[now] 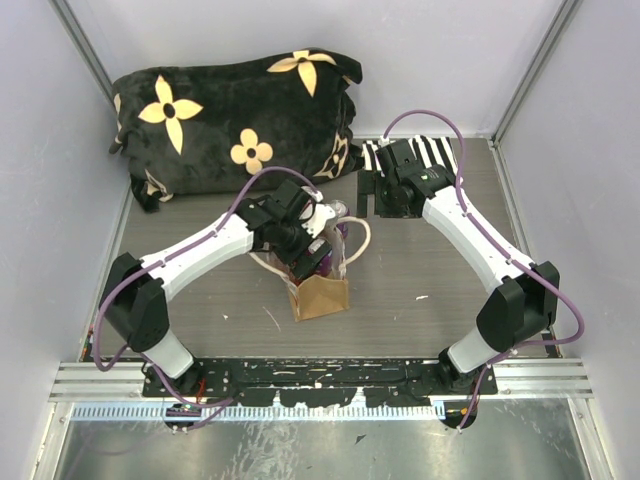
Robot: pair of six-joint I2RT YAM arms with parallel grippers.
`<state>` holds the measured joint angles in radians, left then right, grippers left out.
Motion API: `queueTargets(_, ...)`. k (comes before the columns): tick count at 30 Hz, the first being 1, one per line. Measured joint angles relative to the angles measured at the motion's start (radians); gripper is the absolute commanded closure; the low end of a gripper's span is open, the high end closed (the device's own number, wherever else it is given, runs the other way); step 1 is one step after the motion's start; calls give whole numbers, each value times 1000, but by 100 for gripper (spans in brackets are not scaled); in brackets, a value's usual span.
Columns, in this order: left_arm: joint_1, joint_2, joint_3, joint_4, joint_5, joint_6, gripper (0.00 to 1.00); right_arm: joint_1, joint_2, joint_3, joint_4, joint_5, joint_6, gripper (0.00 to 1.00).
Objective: Place the beverage into the canvas bag
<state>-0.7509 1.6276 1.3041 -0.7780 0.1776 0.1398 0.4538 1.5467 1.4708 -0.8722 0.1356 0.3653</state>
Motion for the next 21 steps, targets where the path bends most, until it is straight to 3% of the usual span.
queueTargets(7, -6, -47, 52, 1, 58, -20, 2, 0, 0, 1, 0, -6, 0, 0)
queueTargets(13, -8, -101, 51, 24, 84, -34, 12, -11, 25, 44, -5, -20, -3, 0)
queueTargets(21, -124, -224, -23, 53, 163, 28, 12, -76, 226, 338, -49, -66, -58, 1)
